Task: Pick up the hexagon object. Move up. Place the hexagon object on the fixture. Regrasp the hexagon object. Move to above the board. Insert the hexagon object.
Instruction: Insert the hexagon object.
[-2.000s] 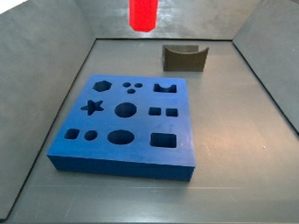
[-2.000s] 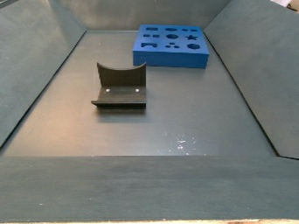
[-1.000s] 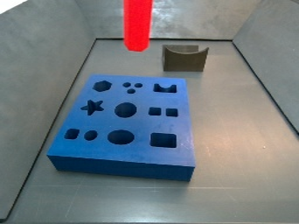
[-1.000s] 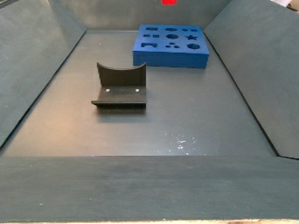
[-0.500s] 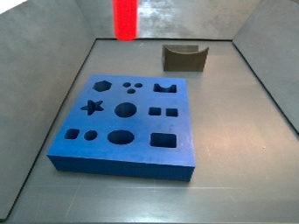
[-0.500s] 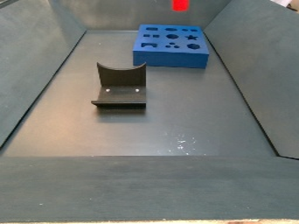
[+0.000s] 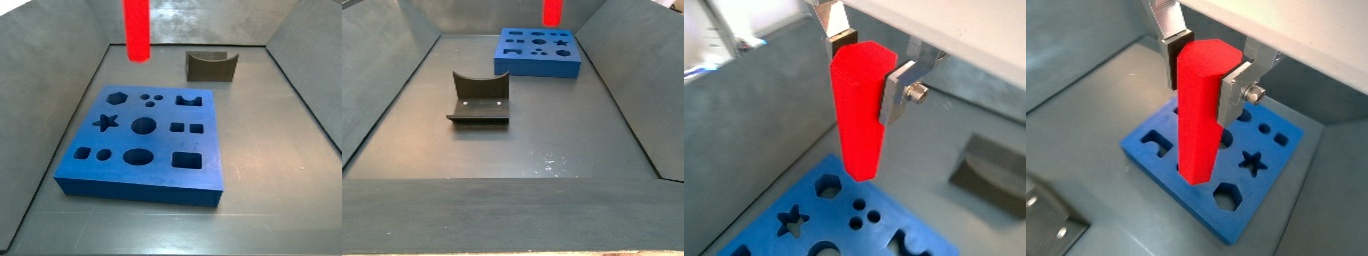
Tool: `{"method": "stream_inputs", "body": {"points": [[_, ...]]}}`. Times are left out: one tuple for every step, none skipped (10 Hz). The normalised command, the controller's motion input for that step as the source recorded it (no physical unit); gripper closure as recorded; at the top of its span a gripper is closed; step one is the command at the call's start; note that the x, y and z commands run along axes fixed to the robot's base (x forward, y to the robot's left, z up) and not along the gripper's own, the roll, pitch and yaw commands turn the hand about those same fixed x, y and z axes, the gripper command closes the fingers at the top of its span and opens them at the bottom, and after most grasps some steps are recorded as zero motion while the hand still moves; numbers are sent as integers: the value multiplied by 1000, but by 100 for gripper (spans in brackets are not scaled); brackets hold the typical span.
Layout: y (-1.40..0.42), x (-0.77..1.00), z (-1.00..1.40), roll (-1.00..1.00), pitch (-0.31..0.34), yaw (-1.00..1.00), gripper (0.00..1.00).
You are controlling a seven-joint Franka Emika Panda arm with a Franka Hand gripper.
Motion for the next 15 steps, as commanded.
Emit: {"method": "stream_inputs", "body": {"points": [[0, 0, -57, 0, 0, 0, 100], [-214, -300, -626, -11, -10, -114, 100], [-320, -631, -626, -63, -40, -180, 100], [0, 0, 0, -29, 0, 0, 100], [0, -23, -183, 0, -20, -20, 100], [0, 0, -317, -9, 0, -1000, 100], [0, 0, -77, -27, 0, -843, 100], [0, -60, 0, 0, 3, 0, 100], [0, -357, -417, 0, 13, -111, 100], [-60, -749, -694, -101, -100, -237, 100], [0, -114, -89, -56, -21, -11, 100], [0, -37, 0, 0, 0, 0, 100], [-169, -120, -534, -26, -86, -491, 100], [-74, 0, -323, -59, -63, -651, 100], [0, 0, -37, 0, 0, 0, 100]]}}
